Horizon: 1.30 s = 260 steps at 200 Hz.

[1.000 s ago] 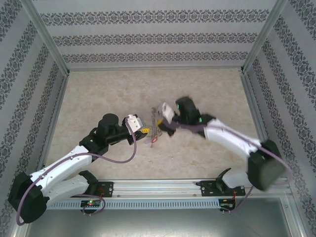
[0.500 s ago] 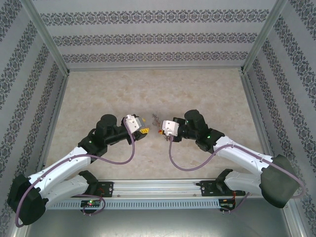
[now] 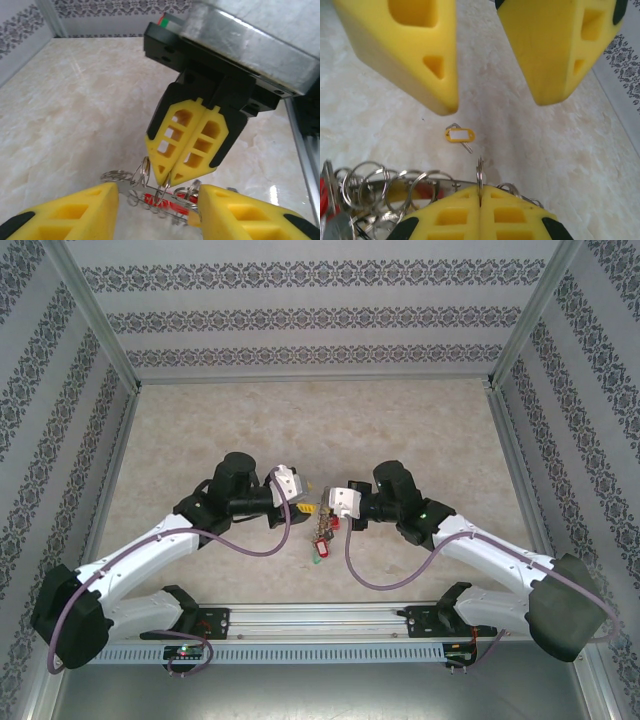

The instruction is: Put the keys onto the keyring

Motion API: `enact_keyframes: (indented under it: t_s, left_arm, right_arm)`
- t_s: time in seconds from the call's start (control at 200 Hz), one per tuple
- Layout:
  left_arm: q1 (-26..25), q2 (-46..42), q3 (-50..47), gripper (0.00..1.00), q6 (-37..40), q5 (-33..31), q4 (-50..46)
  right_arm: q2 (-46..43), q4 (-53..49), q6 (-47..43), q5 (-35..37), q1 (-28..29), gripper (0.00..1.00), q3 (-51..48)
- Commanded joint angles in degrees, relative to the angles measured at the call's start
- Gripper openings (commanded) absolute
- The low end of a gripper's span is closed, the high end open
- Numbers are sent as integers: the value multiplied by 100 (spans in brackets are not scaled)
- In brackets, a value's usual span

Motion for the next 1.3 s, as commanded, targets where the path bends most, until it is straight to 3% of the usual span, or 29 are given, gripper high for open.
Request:
enact_keyframes:
  t_s: [0.0,0.205,0.35,0.719,0.954,1.154,1.294]
  left_arm:
    - [29,30,124,46,275,479,-295]
    - [32,-49,-160,40,182,322,126]
    - [33,-93,-430,41,-106,128,999]
    - [33,-33,-370,37,-288,381,1180]
    - [32,-193,-519,37,-408,119,1509]
    - [31,-169,-469,20,-403,210,1465]
    - [33,-213,-436,19,-376,236,1379]
  right_arm:
    - [-60,321,594,-845,-285,0,276]
    - [112,452,1581,-2369,-767,0,455]
    - [211,429,1699,-2693,-872,0,559]
    - [442,254,1708,-2729,-917,0,865]
    - [460,197,1661,-2730,-912,0,888]
    - [503,150,1656,-2721,-879,0,953]
    - [515,135,1662,-2708,-868,0,983]
